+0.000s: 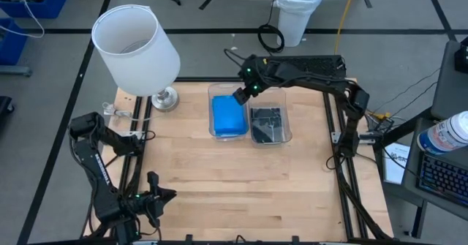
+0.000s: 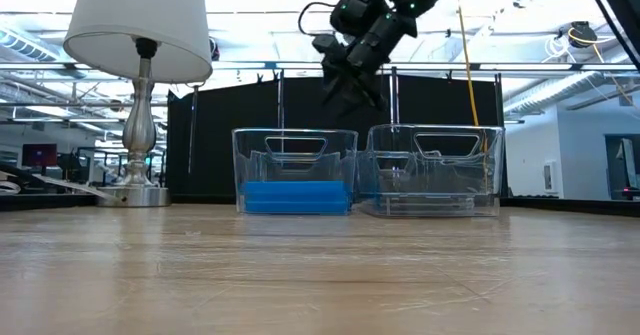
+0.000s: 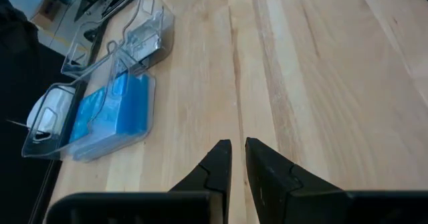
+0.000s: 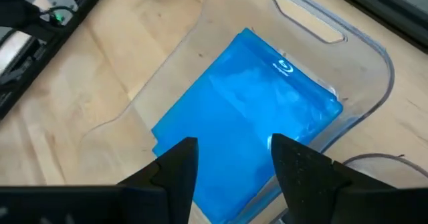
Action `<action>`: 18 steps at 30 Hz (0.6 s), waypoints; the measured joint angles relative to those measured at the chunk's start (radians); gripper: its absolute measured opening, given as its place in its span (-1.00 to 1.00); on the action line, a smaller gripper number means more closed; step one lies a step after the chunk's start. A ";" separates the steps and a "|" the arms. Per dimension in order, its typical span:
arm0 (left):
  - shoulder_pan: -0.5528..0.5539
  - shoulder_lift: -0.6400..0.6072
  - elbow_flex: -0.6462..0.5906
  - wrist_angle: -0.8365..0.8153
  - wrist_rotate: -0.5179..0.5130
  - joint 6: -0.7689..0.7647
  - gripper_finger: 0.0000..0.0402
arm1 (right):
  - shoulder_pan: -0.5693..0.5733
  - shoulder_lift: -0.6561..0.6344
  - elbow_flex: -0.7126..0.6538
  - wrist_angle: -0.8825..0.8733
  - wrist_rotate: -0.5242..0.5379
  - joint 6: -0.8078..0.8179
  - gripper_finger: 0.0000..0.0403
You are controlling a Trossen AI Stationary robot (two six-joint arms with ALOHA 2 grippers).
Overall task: Pick & place jewel cases by type
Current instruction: Return to Home Position
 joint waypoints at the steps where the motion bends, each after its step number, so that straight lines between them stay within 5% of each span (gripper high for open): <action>1: 0.002 0.000 0.000 0.000 0.000 0.000 -0.75 | 0.001 -0.008 0.000 -0.002 0.000 -0.002 -0.10; 9: 0.004 -0.003 0.000 0.000 -0.089 0.136 -0.75 | 0.064 -0.124 -0.001 -0.044 -0.024 -0.215 -0.22; 14: -0.025 -0.131 -0.001 0.040 -0.245 0.378 -0.75 | 0.263 -0.281 -0.039 0.036 0.133 -0.546 -0.59; 18: 0.039 -0.320 -0.001 0.212 -0.249 0.702 -0.75 | 0.396 -0.405 -0.109 0.220 0.116 -0.773 -0.95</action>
